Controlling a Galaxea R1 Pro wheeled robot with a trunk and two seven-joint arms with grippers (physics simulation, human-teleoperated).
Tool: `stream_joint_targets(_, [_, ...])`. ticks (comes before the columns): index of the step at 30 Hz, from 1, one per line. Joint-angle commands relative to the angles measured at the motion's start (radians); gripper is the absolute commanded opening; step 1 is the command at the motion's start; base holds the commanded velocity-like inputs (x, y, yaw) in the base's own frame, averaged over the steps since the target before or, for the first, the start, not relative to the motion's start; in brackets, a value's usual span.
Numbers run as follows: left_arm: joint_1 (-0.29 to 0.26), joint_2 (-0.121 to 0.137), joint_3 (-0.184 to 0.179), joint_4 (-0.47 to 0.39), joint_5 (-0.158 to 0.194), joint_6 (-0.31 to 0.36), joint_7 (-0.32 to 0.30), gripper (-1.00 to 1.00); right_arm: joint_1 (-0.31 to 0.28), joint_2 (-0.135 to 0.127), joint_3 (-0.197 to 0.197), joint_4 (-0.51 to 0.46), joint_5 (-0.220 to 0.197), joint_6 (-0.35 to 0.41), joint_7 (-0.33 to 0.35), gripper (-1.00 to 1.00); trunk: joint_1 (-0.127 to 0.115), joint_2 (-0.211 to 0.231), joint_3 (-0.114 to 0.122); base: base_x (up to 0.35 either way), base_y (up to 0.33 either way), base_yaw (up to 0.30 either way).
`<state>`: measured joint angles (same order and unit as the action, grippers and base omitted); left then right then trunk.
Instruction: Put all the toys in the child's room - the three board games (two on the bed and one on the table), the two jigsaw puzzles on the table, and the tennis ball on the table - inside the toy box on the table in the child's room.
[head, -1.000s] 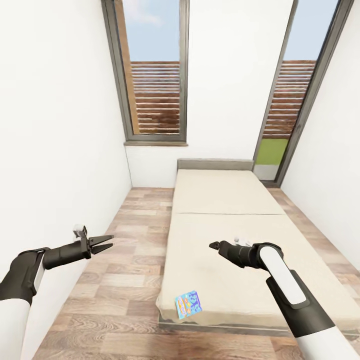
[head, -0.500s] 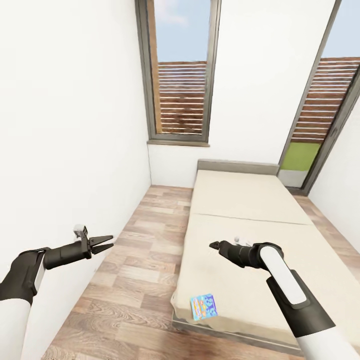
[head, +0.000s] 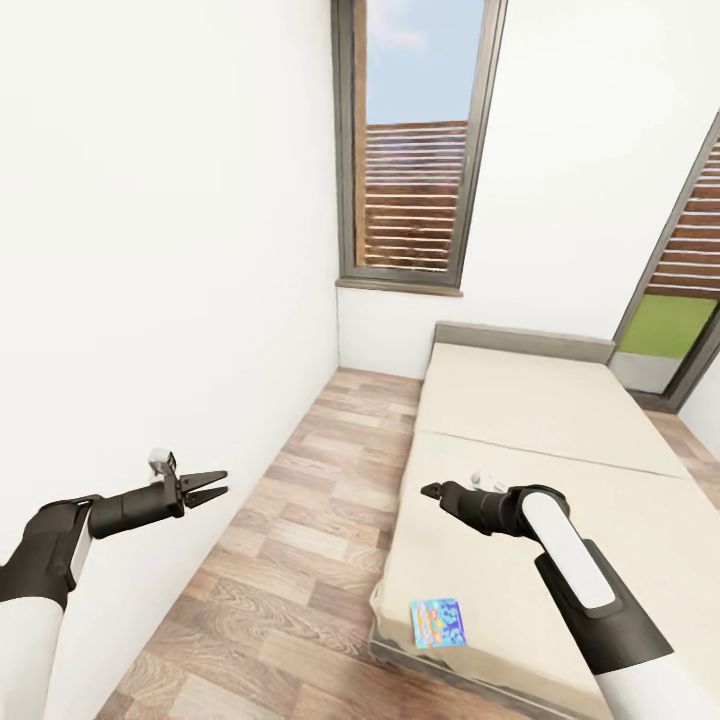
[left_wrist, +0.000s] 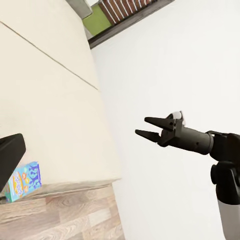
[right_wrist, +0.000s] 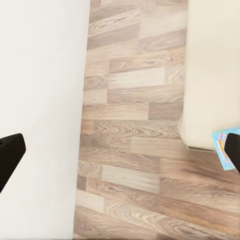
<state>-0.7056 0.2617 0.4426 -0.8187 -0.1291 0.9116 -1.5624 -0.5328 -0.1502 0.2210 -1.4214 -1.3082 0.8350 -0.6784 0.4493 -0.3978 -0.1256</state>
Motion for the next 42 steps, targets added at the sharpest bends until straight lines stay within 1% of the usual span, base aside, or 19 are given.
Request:
stream_joint_targets(1, [-0.001,-0.001,0.003,0.000,-0.011,0.010,-0.008,1.00,-0.001,-0.001,0.001,-0.001,-0.010,0.000,-0.010,1.00,0.001,-0.002,-0.002,0.000,0.000,0.167])
stream_joint_targets(10, [-0.001,-0.001,0.002,0.000,-0.011,0.010,-0.008,1.00,-0.001,0.001,0.002,0.004,-0.010,-0.001,-0.010,1.00,0.001,-0.002,-0.002,0.000,0.000,0.051])
stream_joint_targets(42, [-0.001,-0.002,0.002,0.000,-0.009,0.007,-0.008,1.00,-0.001,0.006,-0.004,0.024,-0.013,-0.002,-0.010,1.00,0.001,-0.002,-0.002,0.000,0.000,0.002])
